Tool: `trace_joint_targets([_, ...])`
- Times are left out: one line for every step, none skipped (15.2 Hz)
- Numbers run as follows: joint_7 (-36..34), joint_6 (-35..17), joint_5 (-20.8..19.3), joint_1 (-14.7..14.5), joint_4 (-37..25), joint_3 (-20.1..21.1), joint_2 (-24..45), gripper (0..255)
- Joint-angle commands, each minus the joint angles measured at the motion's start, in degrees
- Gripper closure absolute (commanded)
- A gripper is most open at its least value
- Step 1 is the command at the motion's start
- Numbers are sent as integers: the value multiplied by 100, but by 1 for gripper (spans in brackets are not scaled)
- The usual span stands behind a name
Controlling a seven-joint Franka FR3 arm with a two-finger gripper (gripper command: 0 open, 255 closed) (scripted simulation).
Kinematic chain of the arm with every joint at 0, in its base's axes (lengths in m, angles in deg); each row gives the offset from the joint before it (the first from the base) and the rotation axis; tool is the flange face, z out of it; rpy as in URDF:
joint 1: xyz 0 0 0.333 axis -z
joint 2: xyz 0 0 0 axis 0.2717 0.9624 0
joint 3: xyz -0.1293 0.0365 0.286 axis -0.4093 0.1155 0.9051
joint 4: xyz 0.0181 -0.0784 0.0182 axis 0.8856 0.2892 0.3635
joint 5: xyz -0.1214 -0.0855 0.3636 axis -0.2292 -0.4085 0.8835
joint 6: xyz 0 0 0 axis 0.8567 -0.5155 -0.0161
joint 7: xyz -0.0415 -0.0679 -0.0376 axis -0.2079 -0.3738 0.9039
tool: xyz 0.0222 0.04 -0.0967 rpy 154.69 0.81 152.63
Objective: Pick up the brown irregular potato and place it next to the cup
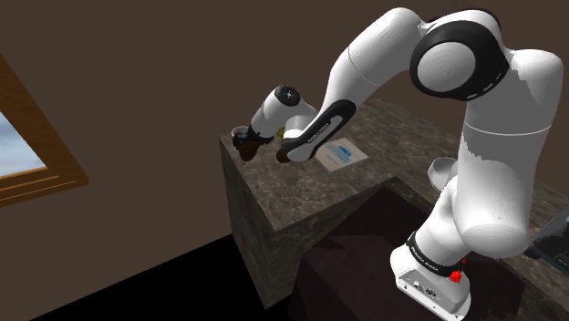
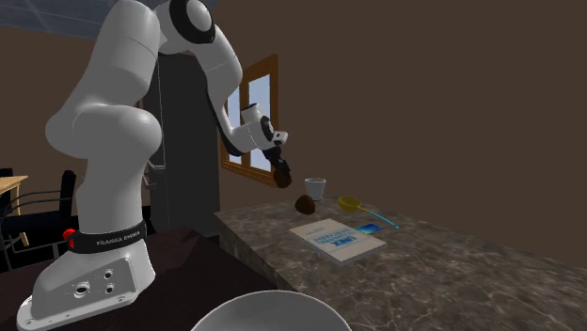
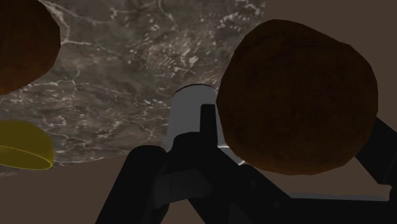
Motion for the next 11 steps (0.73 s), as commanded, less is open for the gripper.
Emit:
trace_joint_targets([-113,-130,-70,-115,-30,-140,149,255])
trace_joint_targets([-168,-198,-100,-177,-41,-215,225,255])
trace_joint_targets([-221,-266,-126,-239,-54,-290,302,255])
trace_joint_targets([-270,-334,-148,-301,-67,-364,380,255])
trace_joint_targets([-317,-402,-165,-362,-81,-436,460,255])
trace_joint_targets([-359,-471,-175,-423,-95,-508,541,255])
trace_joint_targets([-398,-539,-181,-483,-111,-577,623,255])
trace_joint_targets([-434,-607,-182,-541,-127,-644,705,255])
trace_joint_targets([-468,-675,-181,-596,-143,-708,789,255])
trace_joint_targets([-500,-742,-175,-650,-161,-769,874,255])
trace_joint_targets([-528,-809,-166,-701,-179,-827,960,255])
